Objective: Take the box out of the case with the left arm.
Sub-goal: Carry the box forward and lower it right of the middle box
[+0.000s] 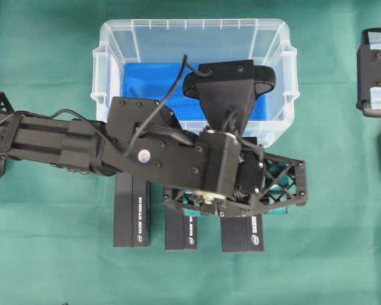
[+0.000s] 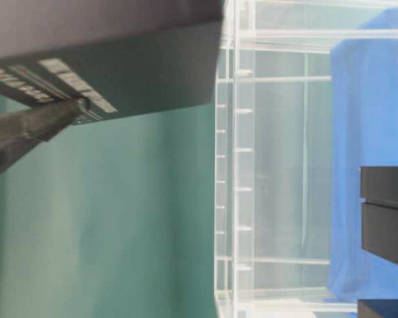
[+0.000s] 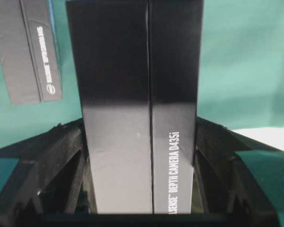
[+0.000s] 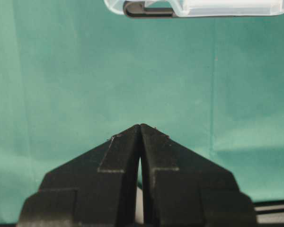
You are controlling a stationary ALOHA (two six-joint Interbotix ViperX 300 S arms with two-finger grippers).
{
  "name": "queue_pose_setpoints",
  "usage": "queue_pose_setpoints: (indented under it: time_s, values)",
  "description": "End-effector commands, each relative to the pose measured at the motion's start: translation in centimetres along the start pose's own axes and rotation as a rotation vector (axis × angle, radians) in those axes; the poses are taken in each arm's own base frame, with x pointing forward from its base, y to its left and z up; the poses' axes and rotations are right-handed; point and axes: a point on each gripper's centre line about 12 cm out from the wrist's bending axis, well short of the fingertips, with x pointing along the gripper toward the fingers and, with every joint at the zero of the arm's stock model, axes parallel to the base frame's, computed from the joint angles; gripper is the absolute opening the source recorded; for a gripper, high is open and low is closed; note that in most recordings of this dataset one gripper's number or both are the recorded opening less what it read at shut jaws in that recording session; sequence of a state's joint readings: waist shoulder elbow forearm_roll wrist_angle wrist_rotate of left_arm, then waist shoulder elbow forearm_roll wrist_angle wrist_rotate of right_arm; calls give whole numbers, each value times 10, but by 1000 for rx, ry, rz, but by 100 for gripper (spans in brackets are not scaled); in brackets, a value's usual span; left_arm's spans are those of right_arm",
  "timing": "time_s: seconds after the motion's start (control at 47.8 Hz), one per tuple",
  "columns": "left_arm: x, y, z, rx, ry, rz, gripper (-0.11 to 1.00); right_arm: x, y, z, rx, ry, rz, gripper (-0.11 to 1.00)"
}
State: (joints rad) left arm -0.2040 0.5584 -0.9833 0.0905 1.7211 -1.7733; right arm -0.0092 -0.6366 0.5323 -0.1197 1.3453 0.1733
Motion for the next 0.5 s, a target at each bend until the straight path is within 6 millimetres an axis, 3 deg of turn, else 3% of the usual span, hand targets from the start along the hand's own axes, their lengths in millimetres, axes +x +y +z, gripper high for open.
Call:
queue_pose_setpoints:
  time_s: [0.0, 0.272, 0.481]
  values:
    - [-25, 3, 4, -3, 5, -54, 60, -3, 0, 2, 2, -12, 3, 3]
    - [13, -2, 0, 8, 11, -90, 60, -3, 0, 2, 1, -15, 2, 3]
    - [49, 6, -2, 6, 11, -80, 60, -2, 0, 2, 1, -12, 2, 3]
